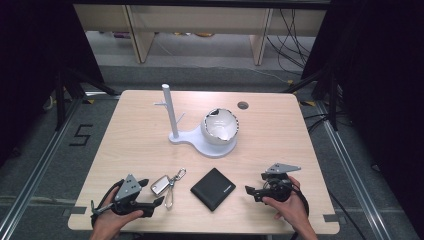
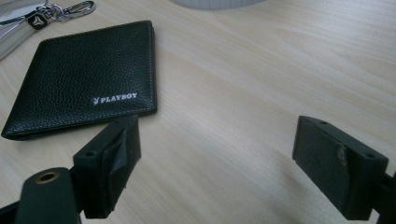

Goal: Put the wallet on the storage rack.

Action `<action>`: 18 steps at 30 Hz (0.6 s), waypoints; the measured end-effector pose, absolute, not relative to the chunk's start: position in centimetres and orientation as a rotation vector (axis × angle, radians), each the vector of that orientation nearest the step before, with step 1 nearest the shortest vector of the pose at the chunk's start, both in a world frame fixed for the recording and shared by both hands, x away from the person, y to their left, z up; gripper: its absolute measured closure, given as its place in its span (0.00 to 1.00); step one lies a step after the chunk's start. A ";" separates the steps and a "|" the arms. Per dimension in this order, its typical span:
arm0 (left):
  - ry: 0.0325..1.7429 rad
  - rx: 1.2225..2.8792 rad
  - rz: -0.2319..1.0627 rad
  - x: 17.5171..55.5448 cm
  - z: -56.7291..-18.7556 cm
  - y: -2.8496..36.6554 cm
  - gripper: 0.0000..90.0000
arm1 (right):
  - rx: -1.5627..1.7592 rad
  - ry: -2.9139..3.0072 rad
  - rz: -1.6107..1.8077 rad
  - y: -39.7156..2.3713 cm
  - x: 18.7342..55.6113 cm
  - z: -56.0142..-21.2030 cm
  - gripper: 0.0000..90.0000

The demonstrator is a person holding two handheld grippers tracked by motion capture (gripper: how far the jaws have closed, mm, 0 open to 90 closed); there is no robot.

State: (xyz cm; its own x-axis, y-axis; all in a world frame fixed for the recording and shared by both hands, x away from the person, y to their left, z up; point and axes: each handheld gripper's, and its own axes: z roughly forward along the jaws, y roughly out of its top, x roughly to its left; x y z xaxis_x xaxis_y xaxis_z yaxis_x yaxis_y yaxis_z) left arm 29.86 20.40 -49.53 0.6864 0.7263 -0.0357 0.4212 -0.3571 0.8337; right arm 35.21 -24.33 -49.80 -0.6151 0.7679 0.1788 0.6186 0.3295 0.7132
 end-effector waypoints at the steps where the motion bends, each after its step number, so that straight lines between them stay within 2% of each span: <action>1: 0.885 1.991 0.421 29.7 -49.5 20.2 0.23 | 1.266 2.393 1.148 -24.4 35.2 -49.7 0.18; 8: 0.850 1.987 0.389 29.3 -49.3 19.5 0.32 | 1.279 2.390 1.172 -24.4 35.3 -49.7 0.20; 18: 0.753 2.006 0.356 28.9 -48.8 17.4 0.68 | 1.367 2.344 1.291 -24.2 35.7 -49.2 0.28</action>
State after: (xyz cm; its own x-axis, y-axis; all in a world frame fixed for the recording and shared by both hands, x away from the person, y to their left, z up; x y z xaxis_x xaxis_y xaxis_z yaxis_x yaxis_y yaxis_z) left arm 28.93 17.41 -48.80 0.7696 0.6366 -0.0492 0.3665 -0.3772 0.8506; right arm 35.66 -24.17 -49.22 -0.5789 0.7648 0.2828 0.6480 0.2209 0.7289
